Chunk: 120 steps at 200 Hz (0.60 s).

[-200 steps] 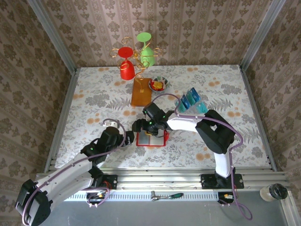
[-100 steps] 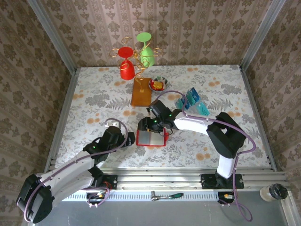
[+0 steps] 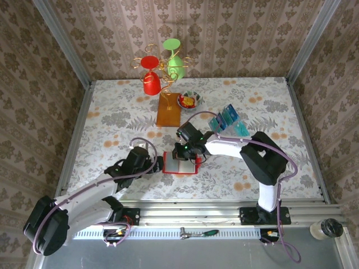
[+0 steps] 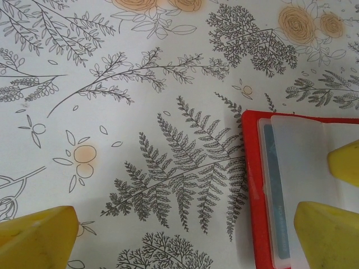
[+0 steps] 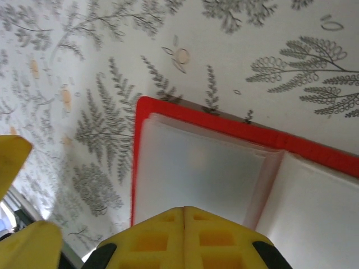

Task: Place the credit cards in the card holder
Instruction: Turn over the card slot in the card holder.

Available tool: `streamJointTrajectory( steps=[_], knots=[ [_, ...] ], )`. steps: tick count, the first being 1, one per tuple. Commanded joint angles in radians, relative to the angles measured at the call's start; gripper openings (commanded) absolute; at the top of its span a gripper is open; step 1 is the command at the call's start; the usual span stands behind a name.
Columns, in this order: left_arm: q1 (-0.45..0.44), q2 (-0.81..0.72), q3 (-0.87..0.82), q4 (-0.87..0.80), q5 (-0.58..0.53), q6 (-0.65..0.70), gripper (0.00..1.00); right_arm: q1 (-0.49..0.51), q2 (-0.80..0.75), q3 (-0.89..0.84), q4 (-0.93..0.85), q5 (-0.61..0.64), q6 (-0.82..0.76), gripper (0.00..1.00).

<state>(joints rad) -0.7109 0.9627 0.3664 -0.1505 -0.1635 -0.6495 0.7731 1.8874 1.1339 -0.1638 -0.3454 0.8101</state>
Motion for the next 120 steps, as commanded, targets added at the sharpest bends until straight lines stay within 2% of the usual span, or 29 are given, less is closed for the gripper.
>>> streamJointTrajectory(
  steps=[1,73,120],
  knots=[
    [0.007,0.021,0.032,0.019,0.013,0.027,1.00,-0.002,0.034,0.000,0.002,-0.004,-0.011,0.03],
    [0.007,0.077,0.034,0.055,0.029,0.024,1.00,-0.003,0.067,0.026,0.005,-0.027,-0.012,0.03],
    [0.008,0.080,0.039,0.058,0.028,0.025,1.00,-0.047,-0.037,0.077,-0.101,-0.018,-0.075,0.14]
  ],
)
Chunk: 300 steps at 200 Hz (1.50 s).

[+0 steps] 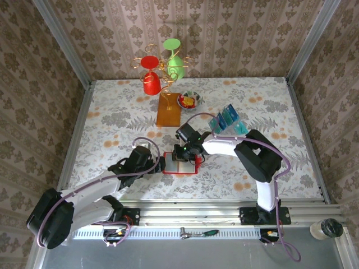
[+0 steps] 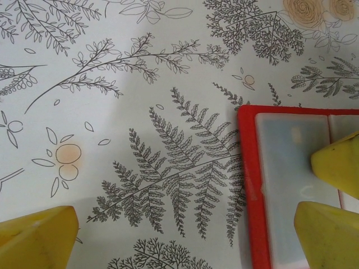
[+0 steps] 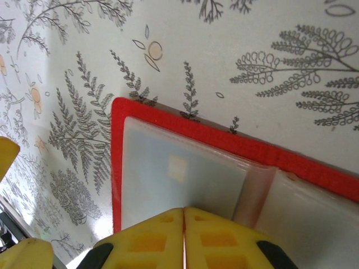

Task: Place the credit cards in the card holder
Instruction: Turn over the card slot in the card holder, then pick up the credit card from the storage box.

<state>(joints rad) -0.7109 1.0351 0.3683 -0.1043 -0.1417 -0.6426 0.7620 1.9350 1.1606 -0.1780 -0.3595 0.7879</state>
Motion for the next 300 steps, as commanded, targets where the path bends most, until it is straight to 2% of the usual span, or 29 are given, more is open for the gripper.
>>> streamJointTrajectory(
  steps=[1,43,65,102,146,175,242,300],
  knots=[
    [0.008,0.007,0.037,0.012,0.007,0.018,1.00,-0.038,-0.089,0.051,-0.089,-0.003,-0.056,0.14],
    [0.008,0.007,0.038,0.013,0.009,0.020,1.00,-0.168,-0.188,0.108,-0.255,0.052,-0.167,0.38],
    [0.008,0.003,0.038,0.010,0.008,0.019,1.00,-0.241,-0.204,0.163,-0.373,0.147,-0.255,0.43],
    [0.007,-0.004,0.033,0.008,0.006,0.016,1.00,-0.305,-0.147,0.288,-0.564,0.361,-0.407,0.44],
    [0.006,-0.004,0.034,0.005,0.005,0.018,1.00,-0.309,-0.015,0.442,-0.699,0.562,-0.514,0.43],
    [0.007,-0.003,0.035,0.003,0.005,0.017,1.00,-0.309,0.065,0.517,-0.748,0.653,-0.553,0.42],
    [0.006,-0.003,0.031,0.006,0.004,0.013,1.00,-0.322,0.196,0.634,-0.797,0.702,-0.586,0.39],
    [0.005,-0.006,0.026,0.007,0.002,0.012,1.00,-0.334,0.240,0.640,-0.799,0.694,-0.585,0.39]
  ],
)
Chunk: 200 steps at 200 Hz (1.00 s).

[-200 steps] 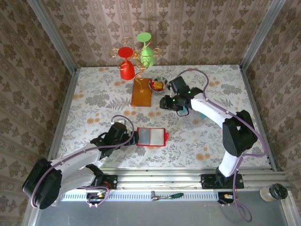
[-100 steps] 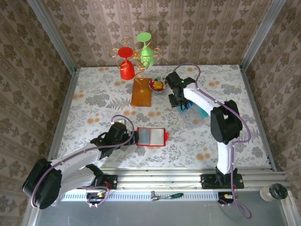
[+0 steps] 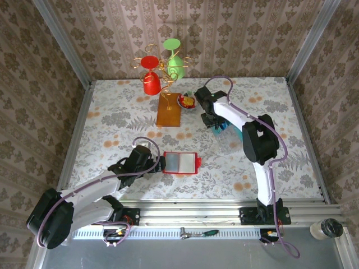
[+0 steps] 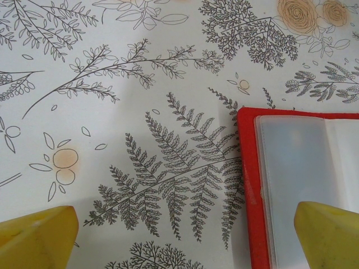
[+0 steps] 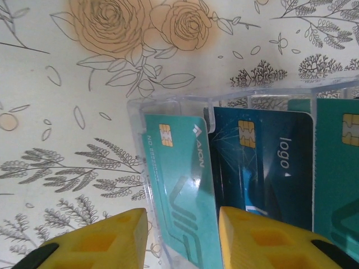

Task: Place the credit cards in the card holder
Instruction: Pick up the credit card from the storage box.

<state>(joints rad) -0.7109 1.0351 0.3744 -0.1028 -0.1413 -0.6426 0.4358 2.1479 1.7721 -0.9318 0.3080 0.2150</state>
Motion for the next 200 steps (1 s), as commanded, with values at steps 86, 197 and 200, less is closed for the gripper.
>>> streamJointTrajectory(
  steps=[86,197,200],
  knots=[
    [0.006,-0.005,0.015,0.011,0.002,0.010,1.00,-0.009,-0.008,0.012,-0.025,-0.031,-0.003,0.29],
    [0.006,-0.006,0.015,0.012,0.006,0.009,1.00,-0.023,-0.011,0.027,-0.030,-0.070,-0.002,0.24],
    [0.005,-0.004,0.016,0.012,0.007,0.009,1.00,-0.023,-0.011,0.027,-0.030,-0.072,-0.003,0.24]
  ],
)
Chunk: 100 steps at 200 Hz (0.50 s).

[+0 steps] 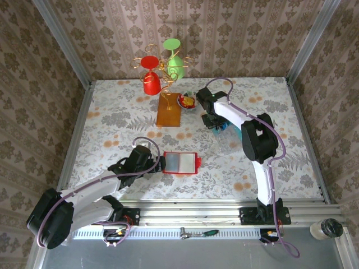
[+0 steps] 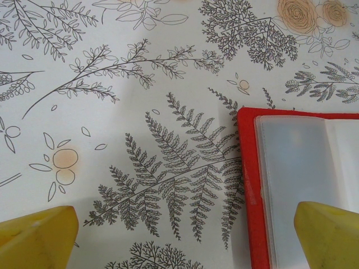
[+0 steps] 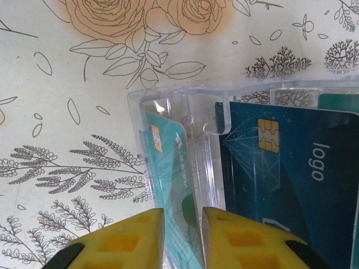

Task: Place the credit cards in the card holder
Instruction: Pick up the credit card from the storage box.

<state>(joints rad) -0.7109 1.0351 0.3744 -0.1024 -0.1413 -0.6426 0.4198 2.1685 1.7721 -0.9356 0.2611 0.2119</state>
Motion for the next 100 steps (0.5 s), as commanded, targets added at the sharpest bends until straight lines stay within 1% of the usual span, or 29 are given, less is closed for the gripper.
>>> streamJointTrajectory(
  steps=[1,36,81,100],
  knots=[
    [0.006,-0.004,0.016,0.012,0.007,0.009,1.00,-0.007,-0.032,0.028,-0.026,-0.025,0.000,0.24],
    [0.006,0.000,0.020,0.012,0.008,0.011,1.00,-0.012,-0.032,0.034,-0.027,-0.040,0.003,0.22],
    [0.006,0.001,0.023,0.012,0.010,0.011,1.00,-0.013,-0.038,0.040,-0.026,-0.051,0.007,0.22],
    [0.006,0.003,0.026,0.012,0.011,0.011,1.00,-0.015,-0.038,0.043,-0.027,-0.058,0.007,0.18]
  ],
)
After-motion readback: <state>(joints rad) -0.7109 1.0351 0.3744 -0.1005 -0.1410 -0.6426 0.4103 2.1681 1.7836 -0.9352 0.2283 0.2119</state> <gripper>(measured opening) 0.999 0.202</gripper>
